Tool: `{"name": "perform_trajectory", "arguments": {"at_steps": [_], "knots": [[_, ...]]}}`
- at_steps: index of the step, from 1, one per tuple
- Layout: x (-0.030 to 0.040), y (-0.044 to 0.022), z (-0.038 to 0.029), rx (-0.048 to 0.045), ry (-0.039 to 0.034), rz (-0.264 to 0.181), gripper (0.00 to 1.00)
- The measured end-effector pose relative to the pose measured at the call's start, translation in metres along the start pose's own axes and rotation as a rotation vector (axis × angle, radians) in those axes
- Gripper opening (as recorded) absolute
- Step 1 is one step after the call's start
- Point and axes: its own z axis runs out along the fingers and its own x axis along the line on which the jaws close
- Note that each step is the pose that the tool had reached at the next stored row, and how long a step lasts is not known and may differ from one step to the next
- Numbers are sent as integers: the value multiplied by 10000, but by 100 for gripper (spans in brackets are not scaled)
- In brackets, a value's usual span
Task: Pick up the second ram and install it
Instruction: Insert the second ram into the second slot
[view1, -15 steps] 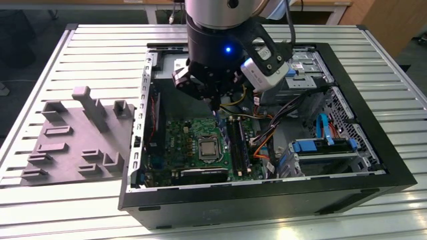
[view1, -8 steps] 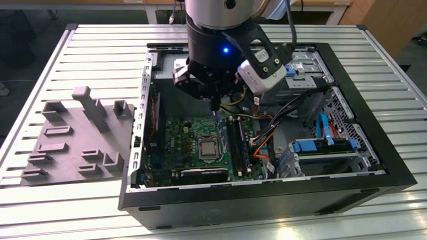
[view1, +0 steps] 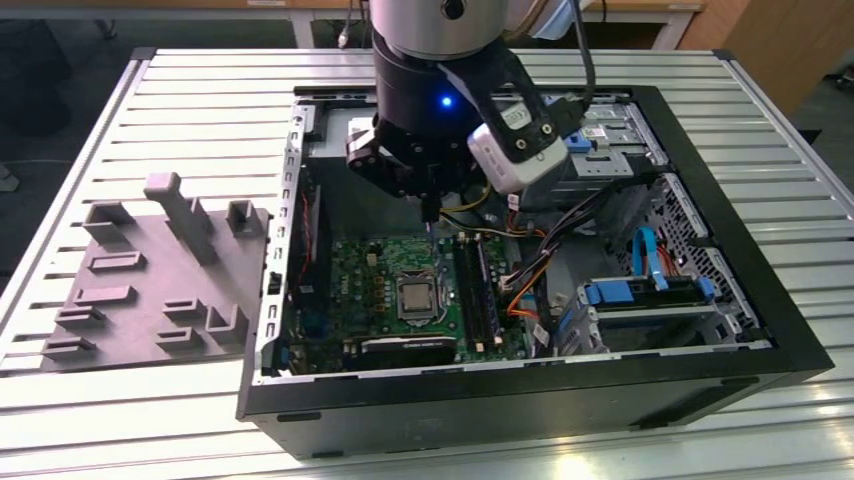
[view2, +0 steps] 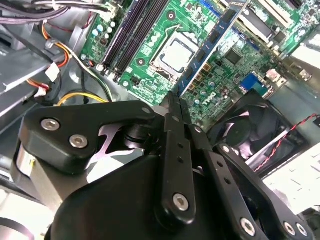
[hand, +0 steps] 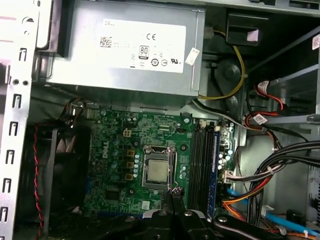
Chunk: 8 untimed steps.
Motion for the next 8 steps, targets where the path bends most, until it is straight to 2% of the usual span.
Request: {"name": "perform_trajectory", "arguments": {"at_steps": [8], "knots": [[0,0,4,21,-32,728,12]]}}
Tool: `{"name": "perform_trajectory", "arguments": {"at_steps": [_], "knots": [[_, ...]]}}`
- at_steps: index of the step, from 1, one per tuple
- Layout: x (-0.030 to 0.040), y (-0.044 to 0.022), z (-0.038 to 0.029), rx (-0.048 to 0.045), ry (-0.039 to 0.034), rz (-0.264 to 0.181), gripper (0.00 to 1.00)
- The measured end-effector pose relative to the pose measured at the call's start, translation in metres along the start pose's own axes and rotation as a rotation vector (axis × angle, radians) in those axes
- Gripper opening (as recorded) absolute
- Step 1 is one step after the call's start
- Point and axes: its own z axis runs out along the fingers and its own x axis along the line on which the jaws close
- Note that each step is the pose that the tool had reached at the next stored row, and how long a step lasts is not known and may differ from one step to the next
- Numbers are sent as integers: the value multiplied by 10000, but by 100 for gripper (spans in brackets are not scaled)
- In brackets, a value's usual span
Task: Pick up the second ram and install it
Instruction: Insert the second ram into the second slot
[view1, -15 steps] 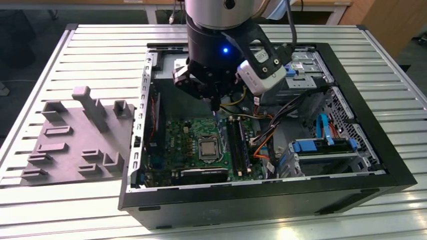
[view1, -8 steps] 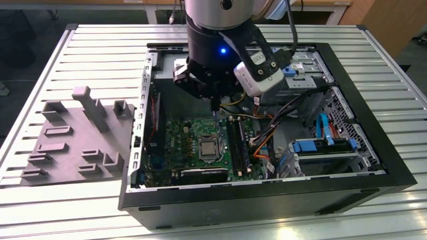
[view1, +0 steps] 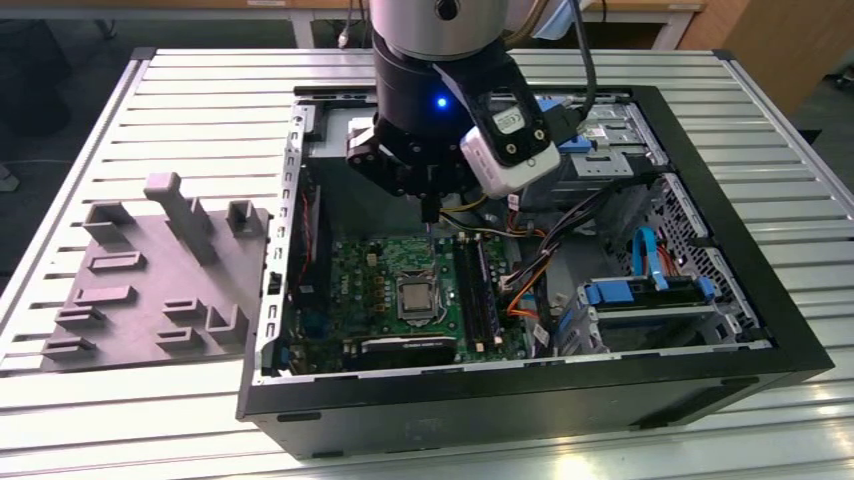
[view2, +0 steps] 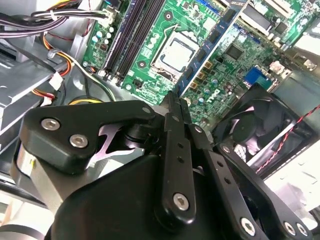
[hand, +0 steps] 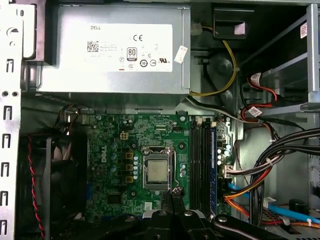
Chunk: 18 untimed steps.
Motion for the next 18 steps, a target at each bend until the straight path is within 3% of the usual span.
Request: {"name": "perform_trajectory", "arguments": {"at_steps": [7,18], "knots": [[-3,0,1,-1,-1,6,12],[-123,1,9,-1,-1,5,12]]}}
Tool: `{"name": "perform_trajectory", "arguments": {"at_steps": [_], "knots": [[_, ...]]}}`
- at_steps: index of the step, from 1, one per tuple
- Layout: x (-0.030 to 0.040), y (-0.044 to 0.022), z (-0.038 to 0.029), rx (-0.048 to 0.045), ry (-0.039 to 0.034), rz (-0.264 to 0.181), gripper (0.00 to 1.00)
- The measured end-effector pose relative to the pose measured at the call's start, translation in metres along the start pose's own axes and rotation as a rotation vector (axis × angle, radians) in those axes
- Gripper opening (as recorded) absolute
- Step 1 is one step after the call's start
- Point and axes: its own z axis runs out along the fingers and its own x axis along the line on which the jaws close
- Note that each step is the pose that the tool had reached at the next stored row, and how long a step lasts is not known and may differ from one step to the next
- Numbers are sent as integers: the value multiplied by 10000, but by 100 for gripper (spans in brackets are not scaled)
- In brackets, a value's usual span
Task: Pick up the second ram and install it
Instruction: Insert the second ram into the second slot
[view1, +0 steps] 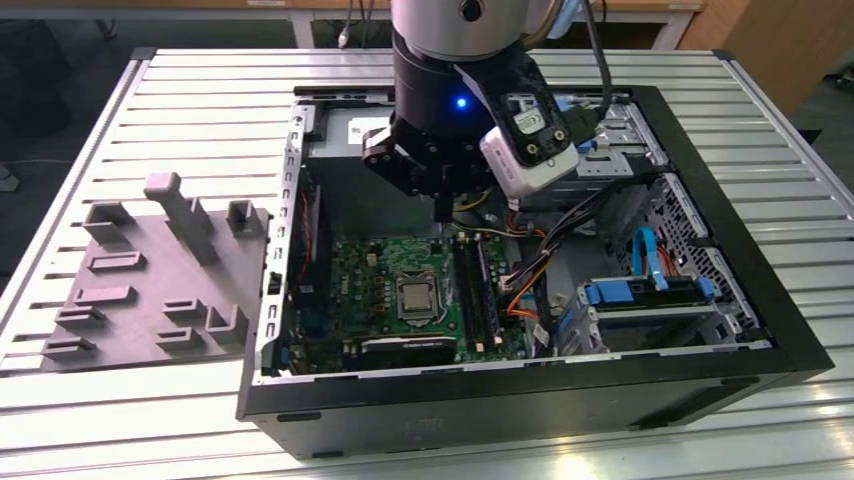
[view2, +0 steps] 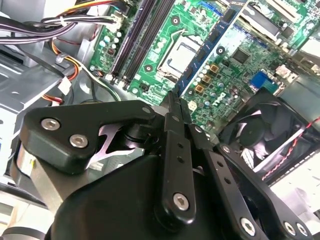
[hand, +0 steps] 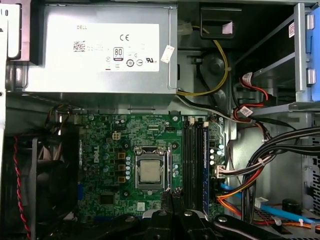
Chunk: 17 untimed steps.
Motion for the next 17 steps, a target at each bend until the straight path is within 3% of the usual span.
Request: {"name": "perform_trajectory", "arguments": {"at_steps": [17], "knots": [[-158,-1,73,0,0,0,12]]}}
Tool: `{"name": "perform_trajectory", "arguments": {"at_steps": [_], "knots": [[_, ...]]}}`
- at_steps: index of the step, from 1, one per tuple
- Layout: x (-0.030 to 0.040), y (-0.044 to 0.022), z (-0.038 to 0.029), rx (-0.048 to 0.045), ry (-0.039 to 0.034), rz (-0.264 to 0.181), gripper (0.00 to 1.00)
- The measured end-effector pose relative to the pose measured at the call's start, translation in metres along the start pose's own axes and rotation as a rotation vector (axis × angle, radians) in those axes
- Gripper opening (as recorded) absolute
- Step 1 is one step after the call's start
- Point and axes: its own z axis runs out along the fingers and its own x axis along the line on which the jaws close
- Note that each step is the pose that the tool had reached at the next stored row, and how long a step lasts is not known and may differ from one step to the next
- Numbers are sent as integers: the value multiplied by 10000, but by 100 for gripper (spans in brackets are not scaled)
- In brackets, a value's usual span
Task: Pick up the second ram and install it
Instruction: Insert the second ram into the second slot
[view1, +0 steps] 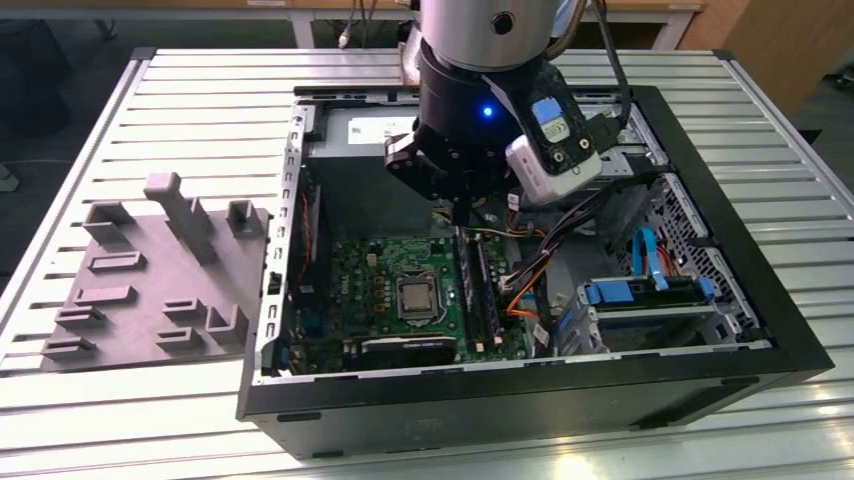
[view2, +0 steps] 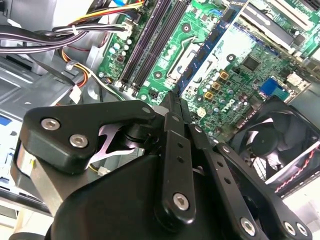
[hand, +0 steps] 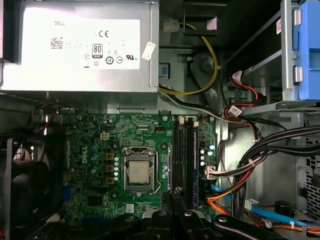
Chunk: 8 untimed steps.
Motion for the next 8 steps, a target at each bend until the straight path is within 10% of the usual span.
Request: {"name": "perform_trajectory", "arguments": {"at_steps": [8], "knots": [[-45,-1,39,0,0,0,12]]}}
